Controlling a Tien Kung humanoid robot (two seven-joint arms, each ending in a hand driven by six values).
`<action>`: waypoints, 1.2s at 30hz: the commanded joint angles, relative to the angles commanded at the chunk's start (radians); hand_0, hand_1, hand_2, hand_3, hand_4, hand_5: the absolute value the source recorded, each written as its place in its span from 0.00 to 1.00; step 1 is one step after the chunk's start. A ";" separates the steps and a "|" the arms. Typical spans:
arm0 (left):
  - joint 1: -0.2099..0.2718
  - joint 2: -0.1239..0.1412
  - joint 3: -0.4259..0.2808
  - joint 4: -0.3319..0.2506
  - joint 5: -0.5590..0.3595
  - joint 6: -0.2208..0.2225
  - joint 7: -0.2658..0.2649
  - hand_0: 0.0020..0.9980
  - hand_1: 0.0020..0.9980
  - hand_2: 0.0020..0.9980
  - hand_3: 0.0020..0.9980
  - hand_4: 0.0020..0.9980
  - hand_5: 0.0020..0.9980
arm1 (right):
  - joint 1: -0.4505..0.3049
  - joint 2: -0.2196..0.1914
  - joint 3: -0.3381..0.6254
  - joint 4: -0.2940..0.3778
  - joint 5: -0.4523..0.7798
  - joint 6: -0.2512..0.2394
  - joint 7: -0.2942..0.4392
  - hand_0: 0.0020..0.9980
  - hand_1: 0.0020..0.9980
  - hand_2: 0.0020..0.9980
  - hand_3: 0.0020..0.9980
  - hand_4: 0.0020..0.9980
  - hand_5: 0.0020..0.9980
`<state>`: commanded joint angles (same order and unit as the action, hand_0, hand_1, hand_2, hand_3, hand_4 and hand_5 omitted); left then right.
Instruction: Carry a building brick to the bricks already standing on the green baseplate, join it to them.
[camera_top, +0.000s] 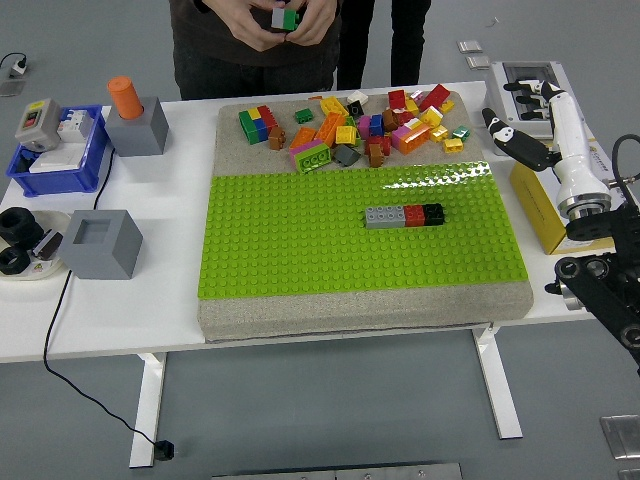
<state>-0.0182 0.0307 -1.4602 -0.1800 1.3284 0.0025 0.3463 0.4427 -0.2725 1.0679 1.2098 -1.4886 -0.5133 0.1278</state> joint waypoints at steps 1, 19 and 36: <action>0.000 -0.002 0.002 0.000 -0.002 -0.001 0.000 0.78 0.77 0.72 0.63 1.00 0.86 | 0.003 0.001 0.000 -0.002 -0.001 -0.002 -0.001 0.61 0.73 0.80 0.68 0.75 0.38; 0.006 0.004 -0.029 0.000 0.019 -0.003 0.002 0.78 0.77 0.72 0.59 1.00 0.88 | -0.013 0.007 0.025 -0.015 0.025 -0.022 0.006 0.60 0.73 0.80 0.68 0.73 0.34; 0.006 0.030 -0.093 0.000 0.070 0.005 0.006 0.78 0.77 0.72 0.50 1.00 0.88 | -0.095 0.003 0.184 0.012 0.454 -0.099 0.250 0.51 0.65 0.71 0.66 0.73 0.34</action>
<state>-0.0123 0.0604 -1.5530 -0.1800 1.3986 0.0076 0.3526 0.3474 -0.2695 1.2517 1.2219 -1.0351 -0.6122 0.3779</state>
